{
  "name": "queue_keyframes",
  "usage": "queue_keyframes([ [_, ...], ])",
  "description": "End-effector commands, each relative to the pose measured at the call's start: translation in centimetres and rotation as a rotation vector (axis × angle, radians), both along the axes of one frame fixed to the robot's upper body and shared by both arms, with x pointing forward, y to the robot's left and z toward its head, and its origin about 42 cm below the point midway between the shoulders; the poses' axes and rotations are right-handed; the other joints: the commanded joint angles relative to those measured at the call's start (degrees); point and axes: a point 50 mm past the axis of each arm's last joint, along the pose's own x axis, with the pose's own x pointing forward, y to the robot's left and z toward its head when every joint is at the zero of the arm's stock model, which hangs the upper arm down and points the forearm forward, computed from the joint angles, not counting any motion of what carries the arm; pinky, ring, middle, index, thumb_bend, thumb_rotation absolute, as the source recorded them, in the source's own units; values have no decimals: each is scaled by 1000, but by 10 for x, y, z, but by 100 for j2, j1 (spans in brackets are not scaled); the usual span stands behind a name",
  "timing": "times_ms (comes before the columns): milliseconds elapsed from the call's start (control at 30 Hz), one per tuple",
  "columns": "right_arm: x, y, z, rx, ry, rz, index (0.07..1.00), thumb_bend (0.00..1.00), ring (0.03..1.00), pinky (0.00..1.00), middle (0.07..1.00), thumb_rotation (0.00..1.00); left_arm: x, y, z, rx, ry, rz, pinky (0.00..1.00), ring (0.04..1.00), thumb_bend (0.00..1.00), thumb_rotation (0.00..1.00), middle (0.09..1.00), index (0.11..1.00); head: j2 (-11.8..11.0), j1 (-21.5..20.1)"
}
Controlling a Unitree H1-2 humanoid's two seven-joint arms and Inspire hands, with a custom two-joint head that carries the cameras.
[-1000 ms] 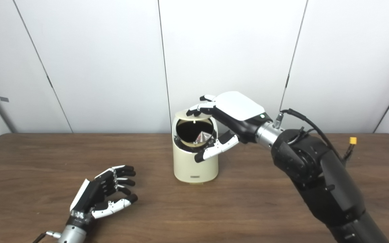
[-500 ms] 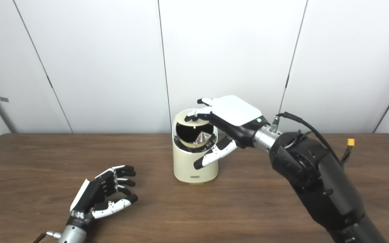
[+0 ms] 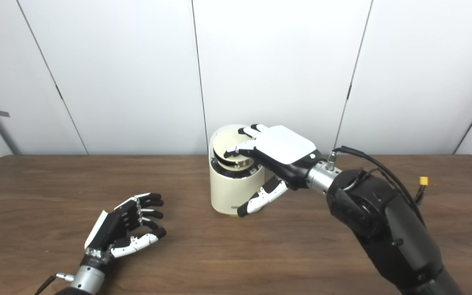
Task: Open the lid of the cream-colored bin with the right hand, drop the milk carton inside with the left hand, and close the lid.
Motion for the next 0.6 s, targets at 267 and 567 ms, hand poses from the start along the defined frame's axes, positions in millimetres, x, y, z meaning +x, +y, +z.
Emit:
queue_keyframes([
  [267, -3, 0, 6, -30, -45, 13, 824, 795, 963, 988, 787, 642, 3, 5, 19, 35, -76, 5, 526, 646, 673, 112, 741, 768, 38, 9],
  [567, 1, 4, -8, -140, -53, -16, 830, 806, 966, 962, 795, 633, 1, 5, 17, 27, -72, 7, 519, 637, 663, 94, 735, 765, 58, 28],
])
